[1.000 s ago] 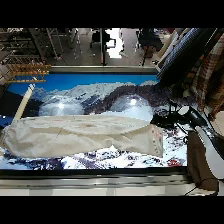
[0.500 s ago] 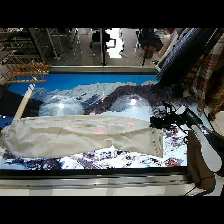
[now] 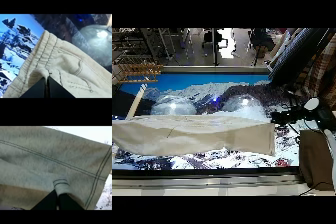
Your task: Fold the clothes and pants, and hang the long-sleeved shirts on hangers.
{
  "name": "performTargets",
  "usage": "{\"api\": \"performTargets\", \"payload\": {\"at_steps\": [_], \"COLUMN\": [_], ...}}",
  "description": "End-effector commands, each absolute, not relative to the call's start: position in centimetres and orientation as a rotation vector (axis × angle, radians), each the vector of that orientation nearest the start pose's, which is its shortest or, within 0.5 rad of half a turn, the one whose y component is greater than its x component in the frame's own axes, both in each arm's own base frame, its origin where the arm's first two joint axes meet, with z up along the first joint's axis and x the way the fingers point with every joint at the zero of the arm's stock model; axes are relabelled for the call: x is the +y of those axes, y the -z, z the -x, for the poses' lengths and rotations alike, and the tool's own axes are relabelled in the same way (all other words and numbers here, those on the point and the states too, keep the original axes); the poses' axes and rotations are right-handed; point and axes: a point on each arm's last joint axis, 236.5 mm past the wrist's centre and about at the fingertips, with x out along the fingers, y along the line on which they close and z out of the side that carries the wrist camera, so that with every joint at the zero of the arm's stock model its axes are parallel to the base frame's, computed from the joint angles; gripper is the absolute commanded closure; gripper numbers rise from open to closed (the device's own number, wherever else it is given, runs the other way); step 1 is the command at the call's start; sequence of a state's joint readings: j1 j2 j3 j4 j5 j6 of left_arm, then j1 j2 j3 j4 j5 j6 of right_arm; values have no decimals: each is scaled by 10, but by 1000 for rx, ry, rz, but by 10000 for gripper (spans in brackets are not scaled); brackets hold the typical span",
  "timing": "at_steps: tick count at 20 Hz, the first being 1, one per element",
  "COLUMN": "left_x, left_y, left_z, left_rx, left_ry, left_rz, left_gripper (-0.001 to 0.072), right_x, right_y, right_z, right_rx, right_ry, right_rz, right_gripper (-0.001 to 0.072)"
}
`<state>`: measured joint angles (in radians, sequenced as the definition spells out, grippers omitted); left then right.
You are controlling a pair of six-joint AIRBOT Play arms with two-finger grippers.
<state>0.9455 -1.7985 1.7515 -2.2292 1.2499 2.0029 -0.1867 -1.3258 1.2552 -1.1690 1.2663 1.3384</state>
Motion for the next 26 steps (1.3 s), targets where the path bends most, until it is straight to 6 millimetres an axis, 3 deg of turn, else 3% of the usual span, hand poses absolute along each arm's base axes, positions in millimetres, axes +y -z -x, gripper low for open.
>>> {"api": "performTargets", "payload": {"at_steps": [1,4,9,12,17,19,22,23,24,25,26], "left_x": [337,335,342,344,336,330,330,332,333,336,335], "left_y": [-40,-44,-56,-50,-11,10,26,23,18,12,5], "left_z": [-405,-409,-423,-444,-498,-516,-537,-541,-542,-538,-531], "left_rx": [861,839,750,714,669,664,622,602,591,587,600], "left_ry": [-189,-175,-188,-223,-283,-301,-350,-360,-362,-361,-348], "left_rz": [735,752,789,799,847,864,889,876,871,872,876], "left_gripper": [692,693,693,693,693,692,688,646,406,99,13], "right_x": [-11,-19,-19,-25,-42,-39,-41,-43,-43,-45,-48], "right_y": [-72,-85,-91,-73,7,36,57,55,52,50,52], "right_z": [-340,-318,-324,-356,-433,-461,-501,-510,-512,-504,-487], "right_rx": [1308,1331,1288,1245,1197,1151,1032,990,982,1015,1080], "right_ry": [-107,-77,-61,-24,65,69,94,102,101,98,94], "right_rz": [-178,-132,-142,-185,-286,-351,-440,-456,-461,-463,-473], "right_gripper": [687,686,689,689,687,688,687,667,478,196,154]}}
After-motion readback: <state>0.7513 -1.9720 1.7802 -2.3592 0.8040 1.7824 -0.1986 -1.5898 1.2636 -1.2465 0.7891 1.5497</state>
